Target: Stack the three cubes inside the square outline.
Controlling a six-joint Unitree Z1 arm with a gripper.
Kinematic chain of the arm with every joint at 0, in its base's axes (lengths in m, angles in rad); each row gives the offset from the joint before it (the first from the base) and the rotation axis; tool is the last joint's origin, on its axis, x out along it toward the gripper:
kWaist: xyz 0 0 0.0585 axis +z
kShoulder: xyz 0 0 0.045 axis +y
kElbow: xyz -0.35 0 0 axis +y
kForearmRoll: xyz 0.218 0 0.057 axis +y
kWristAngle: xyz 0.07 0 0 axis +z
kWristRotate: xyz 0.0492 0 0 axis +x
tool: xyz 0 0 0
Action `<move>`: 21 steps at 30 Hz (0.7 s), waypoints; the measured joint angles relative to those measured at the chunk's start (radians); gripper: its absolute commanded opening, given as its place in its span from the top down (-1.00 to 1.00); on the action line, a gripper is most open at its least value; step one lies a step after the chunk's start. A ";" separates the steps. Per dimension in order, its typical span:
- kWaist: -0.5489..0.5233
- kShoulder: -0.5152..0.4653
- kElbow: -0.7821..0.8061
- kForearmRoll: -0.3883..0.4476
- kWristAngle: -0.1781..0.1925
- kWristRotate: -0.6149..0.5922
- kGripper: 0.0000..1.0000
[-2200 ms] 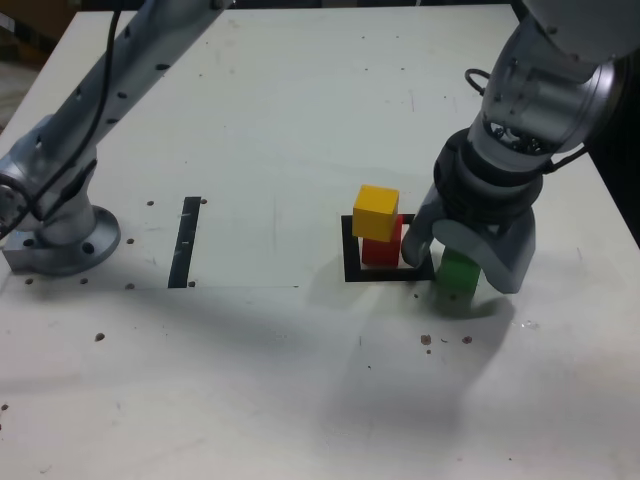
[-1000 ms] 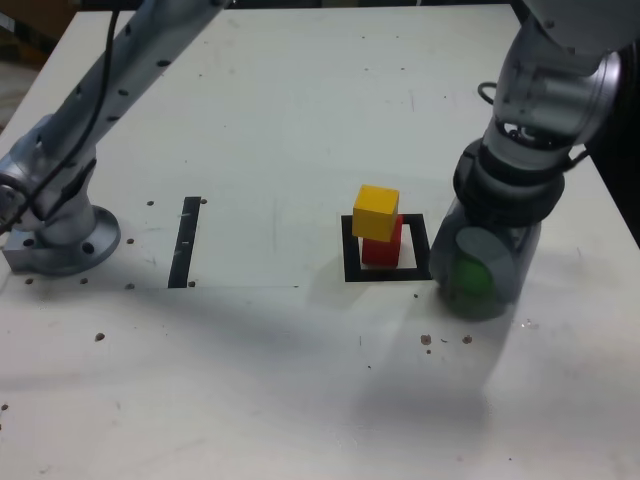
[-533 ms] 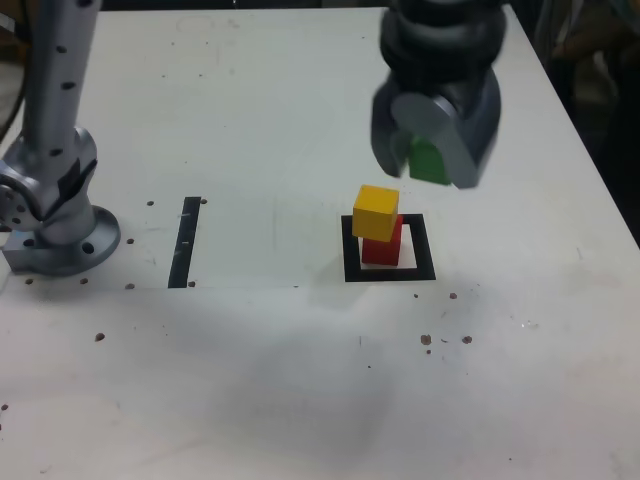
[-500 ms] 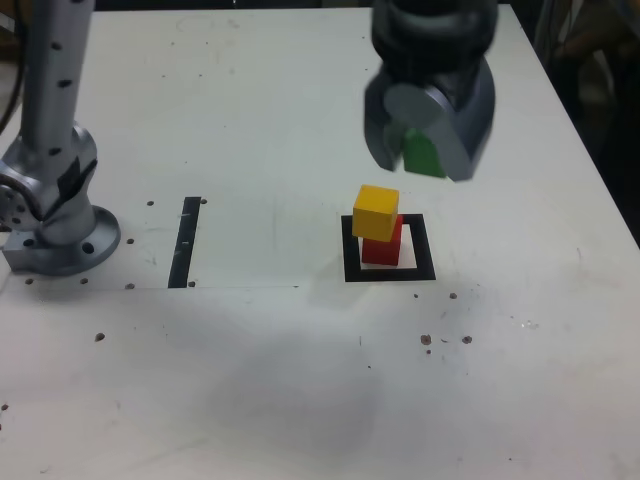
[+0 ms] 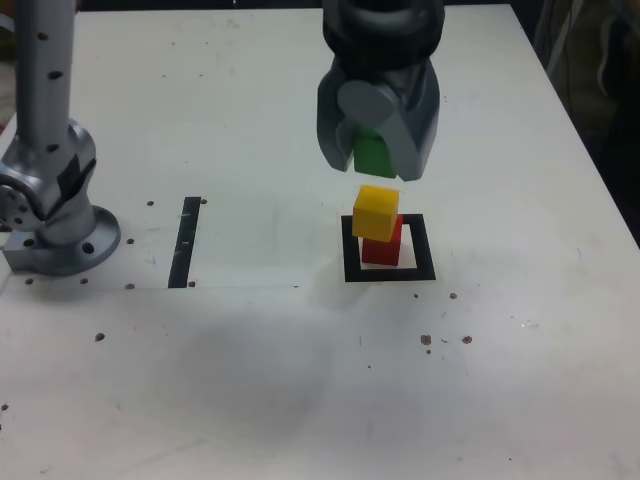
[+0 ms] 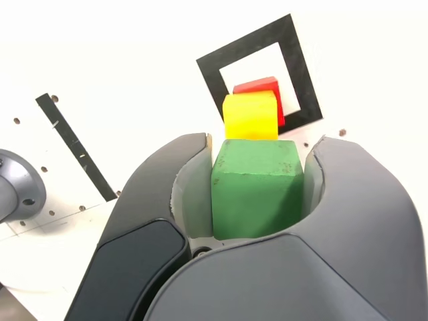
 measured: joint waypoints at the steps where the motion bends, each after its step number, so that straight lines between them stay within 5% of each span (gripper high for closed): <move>1: 0.004 0.002 0.005 -0.004 -0.002 0.000 0.94; 21: 0.044 0.063 0.086 -0.104 -0.044 0.013 0.88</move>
